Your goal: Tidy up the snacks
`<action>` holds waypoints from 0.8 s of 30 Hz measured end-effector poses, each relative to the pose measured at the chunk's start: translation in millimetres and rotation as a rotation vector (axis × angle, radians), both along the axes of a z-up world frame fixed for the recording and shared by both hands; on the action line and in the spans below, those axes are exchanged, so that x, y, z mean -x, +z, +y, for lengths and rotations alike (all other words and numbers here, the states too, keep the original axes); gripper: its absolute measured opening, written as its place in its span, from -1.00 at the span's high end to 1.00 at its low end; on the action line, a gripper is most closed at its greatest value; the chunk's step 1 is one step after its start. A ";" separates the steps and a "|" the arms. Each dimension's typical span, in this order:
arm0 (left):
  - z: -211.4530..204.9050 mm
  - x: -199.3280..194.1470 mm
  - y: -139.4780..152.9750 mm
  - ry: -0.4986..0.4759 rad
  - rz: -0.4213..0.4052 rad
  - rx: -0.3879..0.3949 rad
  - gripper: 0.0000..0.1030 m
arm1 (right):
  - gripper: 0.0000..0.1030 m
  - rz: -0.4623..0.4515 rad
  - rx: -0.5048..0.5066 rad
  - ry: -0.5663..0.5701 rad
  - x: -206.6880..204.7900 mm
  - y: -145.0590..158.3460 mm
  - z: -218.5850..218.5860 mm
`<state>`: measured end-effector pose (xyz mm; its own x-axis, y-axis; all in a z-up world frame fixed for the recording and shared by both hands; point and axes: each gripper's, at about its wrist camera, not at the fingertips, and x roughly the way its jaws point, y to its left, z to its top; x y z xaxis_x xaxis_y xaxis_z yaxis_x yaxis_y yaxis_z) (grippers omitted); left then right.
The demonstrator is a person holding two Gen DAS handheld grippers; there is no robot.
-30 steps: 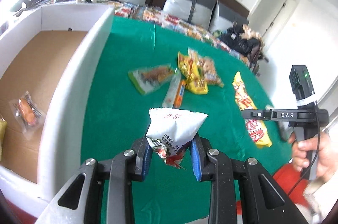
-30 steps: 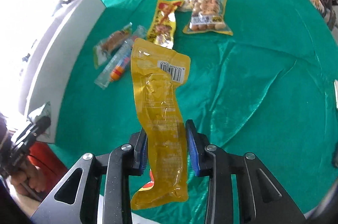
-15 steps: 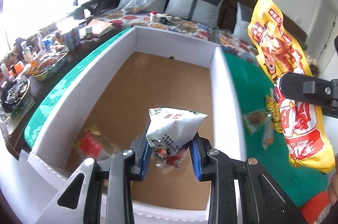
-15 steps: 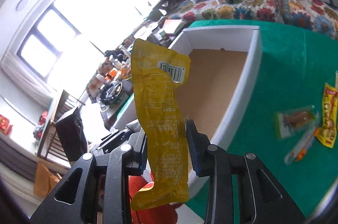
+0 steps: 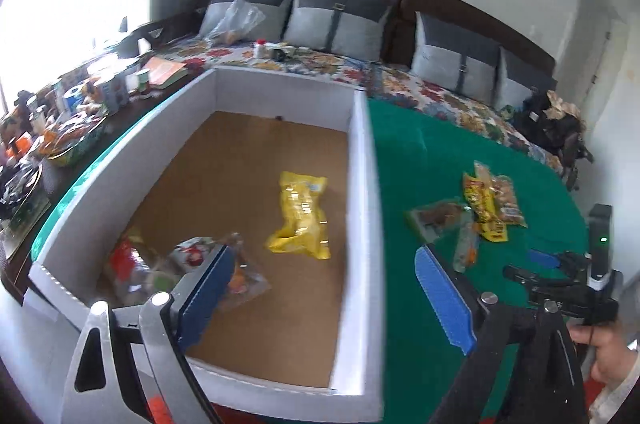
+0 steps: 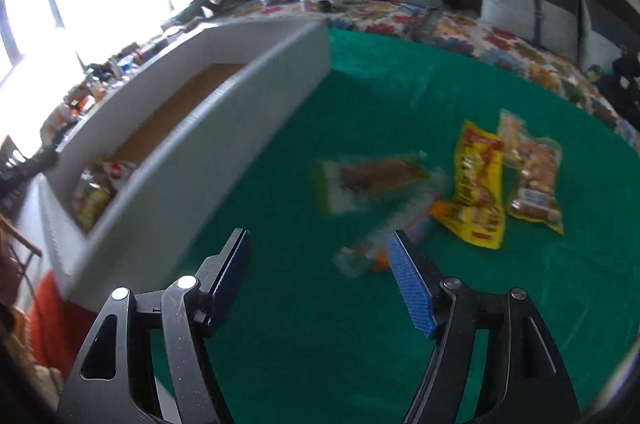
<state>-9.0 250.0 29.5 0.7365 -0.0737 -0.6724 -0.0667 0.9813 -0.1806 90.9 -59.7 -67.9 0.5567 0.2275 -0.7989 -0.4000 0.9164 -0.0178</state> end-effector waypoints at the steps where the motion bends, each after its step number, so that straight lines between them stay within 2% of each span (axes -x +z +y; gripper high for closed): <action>1: -19.9 -1.2 0.2 -0.050 -0.002 -0.004 -0.94 | -0.43 0.009 0.040 -0.052 -0.4 -12.8 -27.3; 3: -62.3 -6.0 -8.6 -0.149 0.011 -0.010 -0.99 | -0.43 0.020 0.076 -0.151 -0.8 -31.9 -78.7; 6: -119.7 -23.6 -51.4 -0.248 0.110 -0.015 -0.99 | -0.43 -0.003 0.084 -0.259 5.6 -42.5 -132.7; 9: -152.0 -48.1 -103.3 -0.263 0.219 -0.064 -0.98 | -0.43 -0.014 0.051 -0.332 6.4 -49.8 -161.2; 12: -163.0 -68.0 -135.0 -0.251 0.250 -0.113 -0.98 | -0.46 -0.032 0.004 -0.381 6.1 -52.8 -166.5; 17: -167.6 -93.7 -153.5 -0.206 0.237 -0.180 -0.99 | -0.57 -0.051 0.013 -0.396 -1.2 -53.9 -162.6; 24: -168.0 -100.1 -156.2 -0.177 0.195 -0.175 -1.00 | -0.71 -0.044 0.005 -0.415 0.9 -56.3 -167.5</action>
